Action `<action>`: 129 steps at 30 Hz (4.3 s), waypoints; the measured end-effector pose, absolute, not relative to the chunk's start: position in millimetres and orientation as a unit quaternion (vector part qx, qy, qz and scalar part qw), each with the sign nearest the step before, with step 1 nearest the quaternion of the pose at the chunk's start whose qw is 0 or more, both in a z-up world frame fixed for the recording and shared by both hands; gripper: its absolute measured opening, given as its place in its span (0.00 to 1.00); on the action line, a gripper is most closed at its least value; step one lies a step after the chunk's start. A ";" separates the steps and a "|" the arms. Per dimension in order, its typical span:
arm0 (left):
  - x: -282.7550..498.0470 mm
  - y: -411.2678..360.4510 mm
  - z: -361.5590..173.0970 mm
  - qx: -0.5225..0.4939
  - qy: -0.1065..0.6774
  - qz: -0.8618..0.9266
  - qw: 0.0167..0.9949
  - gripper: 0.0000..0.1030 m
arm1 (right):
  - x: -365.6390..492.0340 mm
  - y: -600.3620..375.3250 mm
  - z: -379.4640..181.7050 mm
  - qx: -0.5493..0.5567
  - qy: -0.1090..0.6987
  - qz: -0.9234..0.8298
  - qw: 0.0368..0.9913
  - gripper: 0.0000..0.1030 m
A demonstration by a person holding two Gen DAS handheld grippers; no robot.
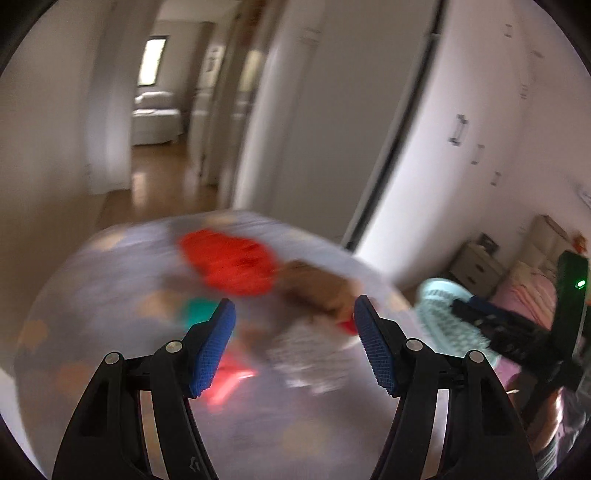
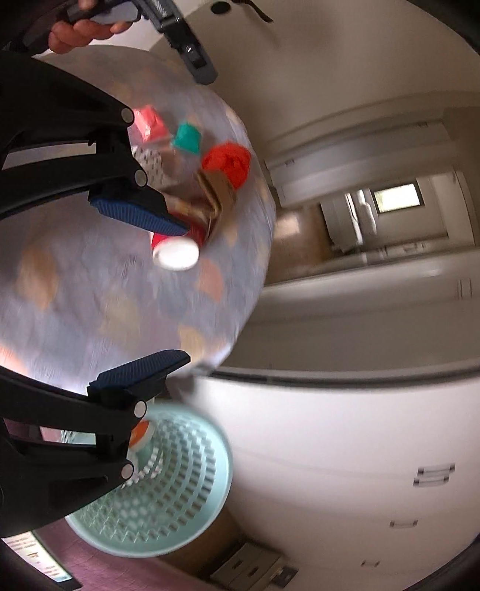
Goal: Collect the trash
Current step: 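Grasp the pink packet with left tool while right tool grasps brown paper bag, then carry pink packet and brown bag over the teal basket and release both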
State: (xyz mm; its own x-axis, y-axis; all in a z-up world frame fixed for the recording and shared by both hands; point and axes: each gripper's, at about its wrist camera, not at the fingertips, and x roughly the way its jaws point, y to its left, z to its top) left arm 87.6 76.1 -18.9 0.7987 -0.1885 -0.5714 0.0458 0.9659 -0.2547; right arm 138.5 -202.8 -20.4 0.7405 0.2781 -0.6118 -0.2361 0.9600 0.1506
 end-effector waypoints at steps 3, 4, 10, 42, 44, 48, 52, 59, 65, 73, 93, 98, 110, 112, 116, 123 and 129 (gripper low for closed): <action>89.7 105.1 -32.8 -0.116 0.333 -0.039 0.935 0.71 | 148.1 -177.4 -23.0 0.028 0.335 0.162 0.928 0.58; 89.8 112.1 -35.9 -0.119 0.338 -0.035 0.933 0.71 | 152.0 -174.2 -24.8 0.027 0.336 0.166 0.927 0.58; 91.7 122.0 -66.3 -0.122 0.369 -0.058 0.919 0.71 | 170.6 -146.7 -34.9 0.027 0.345 0.184 0.920 0.58; 91.8 86.7 -99.8 -0.052 0.392 -0.034 0.918 0.42 | 227.4 -65.6 -80.6 -0.051 0.393 0.241 0.886 0.34; 90.2 85.7 -98.3 -0.053 0.389 -0.034 0.919 0.42 | 223.6 -65.5 -79.7 -0.052 0.390 0.246 0.886 0.26; 87.3 88.2 -94.2 -0.065 0.382 -0.038 0.921 0.41 | 213.3 -73.6 -68.8 -0.042 0.377 0.244 0.893 0.24; 79.3 82.3 -81.9 -0.069 0.369 -0.042 0.926 0.41 | 201.8 -89.6 -51.5 -0.025 0.359 0.241 0.901 0.24; 66.5 52.7 -43.9 -0.055 0.327 -0.071 0.941 0.41 | 178.0 -129.7 -23.9 0.009 0.330 0.223 0.917 0.24; 64.8 17.6 -13.4 -0.035 0.295 -0.099 0.950 0.41 | 161.9 -170.5 -6.1 0.030 0.320 0.190 0.928 0.24; 69.9 -36.2 5.9 -0.002 0.269 -0.137 0.953 0.41 | 145.3 -237.6 9.9 0.056 0.303 0.125 0.943 0.24; 82.5 -201.7 -4.3 0.110 0.244 -0.228 0.936 0.41 | 130.9 -424.1 -16.3 0.156 0.309 -0.034 0.938 0.24; 87.5 -231.9 -14.6 0.126 0.248 -0.249 0.928 0.41 | 131.9 -447.8 -33.2 0.167 0.323 -0.061 0.930 0.24; 111.1 -260.9 -35.3 0.133 0.269 -0.270 0.915 0.41 | 139.1 -476.5 -68.1 0.189 0.354 -0.096 0.911 0.24; 113.1 -262.0 -38.1 0.134 0.271 -0.270 0.914 0.41 | 142.0 -476.4 -70.0 0.192 0.358 -0.099 0.908 0.26; 118.7 -267.4 -41.7 0.136 0.276 -0.271 0.912 0.41 | 145.3 -484.7 -77.1 0.193 0.365 -0.102 0.905 0.29; 130.8 -275.9 -48.6 0.136 0.284 -0.270 0.910 0.41 | 148.7 -486.0 -78.4 0.194 0.372 -0.110 0.901 0.32; 153.1 -274.9 -51.7 0.106 0.300 -0.277 0.906 0.74 | 151.2 -483.0 -78.1 0.197 0.378 -0.113 0.898 0.46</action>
